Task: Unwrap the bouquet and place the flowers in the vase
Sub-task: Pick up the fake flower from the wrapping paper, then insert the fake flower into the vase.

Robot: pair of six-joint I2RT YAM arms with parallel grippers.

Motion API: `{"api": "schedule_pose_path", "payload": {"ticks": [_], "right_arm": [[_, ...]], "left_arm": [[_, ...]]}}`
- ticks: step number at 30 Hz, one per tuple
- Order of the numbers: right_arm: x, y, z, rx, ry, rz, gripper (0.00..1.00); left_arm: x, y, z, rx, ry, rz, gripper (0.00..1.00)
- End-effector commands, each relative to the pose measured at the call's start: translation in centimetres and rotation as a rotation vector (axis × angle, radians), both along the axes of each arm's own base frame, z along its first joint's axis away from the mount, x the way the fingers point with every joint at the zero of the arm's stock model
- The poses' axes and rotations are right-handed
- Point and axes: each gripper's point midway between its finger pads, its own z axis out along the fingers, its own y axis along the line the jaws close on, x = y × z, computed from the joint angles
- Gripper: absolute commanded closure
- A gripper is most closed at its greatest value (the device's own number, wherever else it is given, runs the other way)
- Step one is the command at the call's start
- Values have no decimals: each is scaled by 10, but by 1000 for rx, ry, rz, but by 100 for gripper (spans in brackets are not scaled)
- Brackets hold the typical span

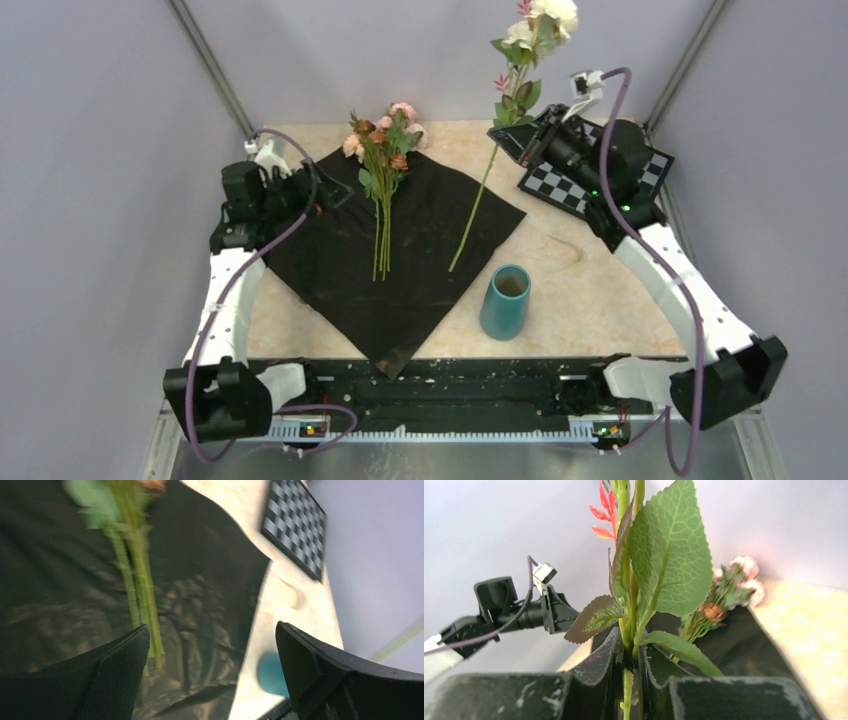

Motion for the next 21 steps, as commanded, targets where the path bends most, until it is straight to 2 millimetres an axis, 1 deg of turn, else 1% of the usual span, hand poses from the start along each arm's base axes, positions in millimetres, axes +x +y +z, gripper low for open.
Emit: {"api": "schedule_pose_path", "payload": {"ticks": [1,5,8,9,13,19,21], "right_arm": [[-35,-23,23,-223,-190,-28,100],[-52,-43,34,-314,-276,-83,100],[-62,-53,44,-345,-316,-109,100],[-64,-54,47,-350,-327,-112,100],[-72,-55,59,-343,-342,-101,100],[-100,-59,102,-284,-428,-82,100],[-108,-61,111,-267,-447,-80,100]], "left_arm": [[-2,39,-8,124,48,102,1],[-4,78,-19,305,6,271,1],[-12,94,-29,379,1,339,1],[-13,95,-33,383,4,341,1],[-12,93,-32,381,-4,325,1],[-13,95,-33,390,2,330,1],[-13,94,-33,389,2,329,1]]}}
